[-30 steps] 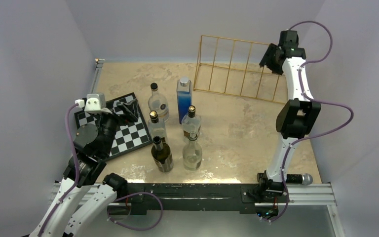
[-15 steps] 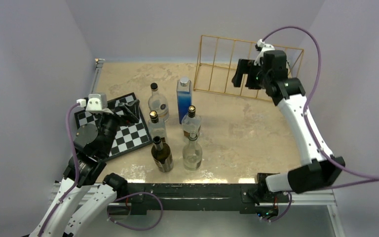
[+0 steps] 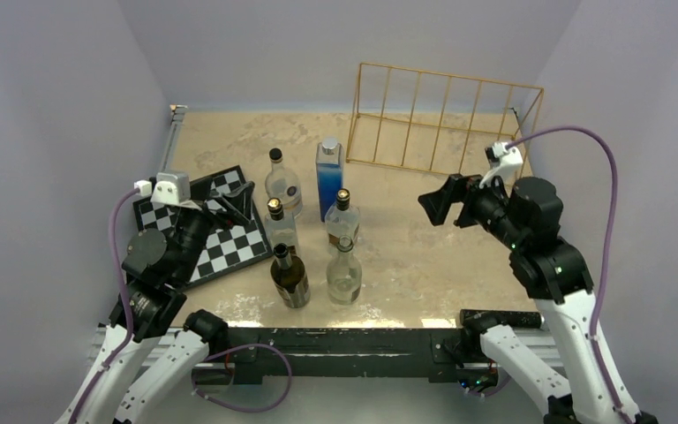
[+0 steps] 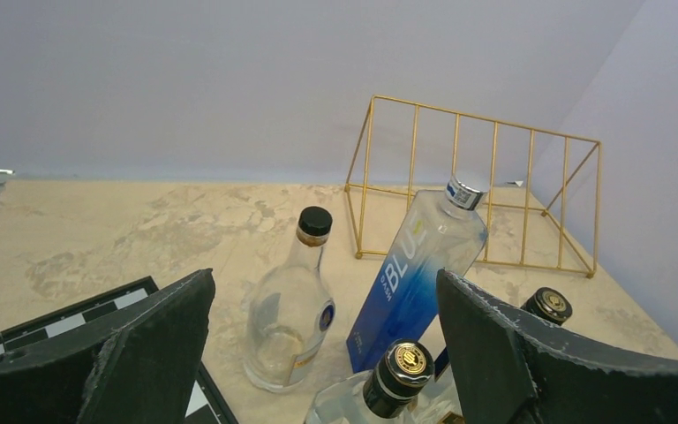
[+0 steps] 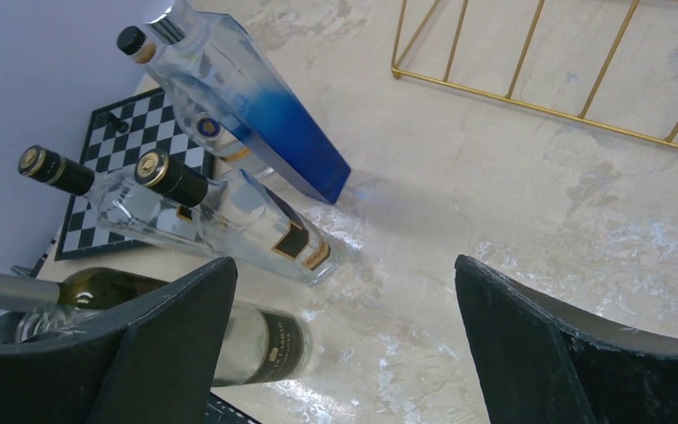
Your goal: Take the wine bottle off the wine rack
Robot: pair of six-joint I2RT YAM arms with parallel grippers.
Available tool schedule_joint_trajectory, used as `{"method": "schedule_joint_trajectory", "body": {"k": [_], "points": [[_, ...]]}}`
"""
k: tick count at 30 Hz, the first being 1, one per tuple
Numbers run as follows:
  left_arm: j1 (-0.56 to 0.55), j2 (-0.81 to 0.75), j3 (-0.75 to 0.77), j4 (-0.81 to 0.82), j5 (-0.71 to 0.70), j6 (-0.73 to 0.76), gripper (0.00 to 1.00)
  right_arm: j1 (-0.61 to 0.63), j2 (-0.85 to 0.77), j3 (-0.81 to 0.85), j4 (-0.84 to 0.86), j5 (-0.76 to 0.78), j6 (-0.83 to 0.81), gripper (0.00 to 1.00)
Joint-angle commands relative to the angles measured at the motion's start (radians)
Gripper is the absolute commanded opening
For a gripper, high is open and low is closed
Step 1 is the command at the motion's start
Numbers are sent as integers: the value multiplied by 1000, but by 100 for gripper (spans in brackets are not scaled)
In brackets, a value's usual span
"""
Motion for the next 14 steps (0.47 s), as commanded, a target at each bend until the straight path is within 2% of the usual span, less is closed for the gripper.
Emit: {"method": "schedule_joint_trajectory", "body": {"k": [1, 14], "points": [[-5, -11, 12, 59, 86, 13, 99, 4, -102, -48, 62, 7, -38, 99], [-5, 4, 8, 62, 111, 3, 99, 4, -179, -33, 70, 3, -23, 99]]}}
